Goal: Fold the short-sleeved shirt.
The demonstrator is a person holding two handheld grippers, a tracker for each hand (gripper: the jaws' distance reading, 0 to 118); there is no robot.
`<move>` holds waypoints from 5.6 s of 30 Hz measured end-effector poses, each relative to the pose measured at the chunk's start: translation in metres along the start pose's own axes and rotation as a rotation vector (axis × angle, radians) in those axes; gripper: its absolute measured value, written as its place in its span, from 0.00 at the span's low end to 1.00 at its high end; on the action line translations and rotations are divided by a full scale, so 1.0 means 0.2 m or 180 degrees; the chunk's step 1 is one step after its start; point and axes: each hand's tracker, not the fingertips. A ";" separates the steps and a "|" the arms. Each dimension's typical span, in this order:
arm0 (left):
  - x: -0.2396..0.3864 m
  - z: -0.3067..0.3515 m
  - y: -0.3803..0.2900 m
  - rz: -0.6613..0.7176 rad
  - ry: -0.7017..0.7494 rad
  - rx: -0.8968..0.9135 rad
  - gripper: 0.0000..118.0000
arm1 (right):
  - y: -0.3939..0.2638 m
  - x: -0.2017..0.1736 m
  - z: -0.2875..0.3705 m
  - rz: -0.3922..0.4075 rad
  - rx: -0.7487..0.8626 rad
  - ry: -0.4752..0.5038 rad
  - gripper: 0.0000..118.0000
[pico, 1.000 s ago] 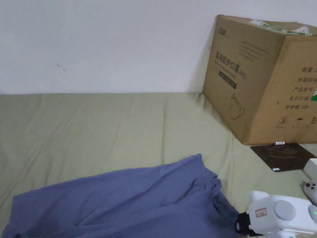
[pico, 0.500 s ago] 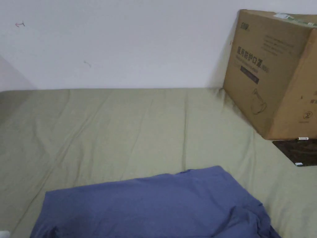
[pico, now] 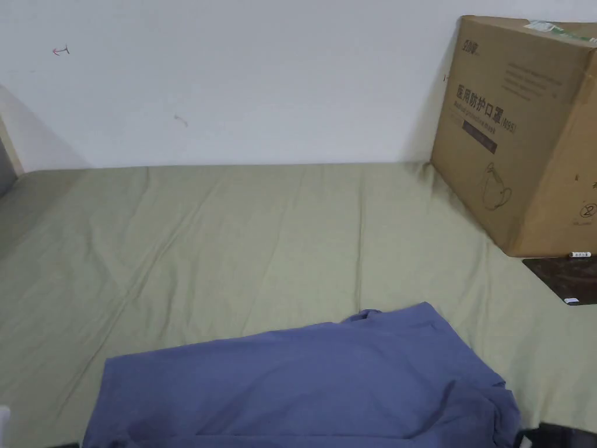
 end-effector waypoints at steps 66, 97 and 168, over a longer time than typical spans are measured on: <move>-0.06 -0.88 0.67 -0.0303 0.0089 -0.0008 0.03 | 1.09 -0.18 -1.08 0.0334 0.0061 -0.0019 0.00; -0.18 -0.25 0.06 -0.0611 -0.0543 -0.0129 0.43 | -0.24 0.14 -0.21 -0.0328 0.0163 0.0125 0.01; -0.21 -0.04 0.07 -0.0723 0.1331 0.0356 0.08 | -0.12 -0.90 0.08 0.0845 0.2014 0.0739 0.00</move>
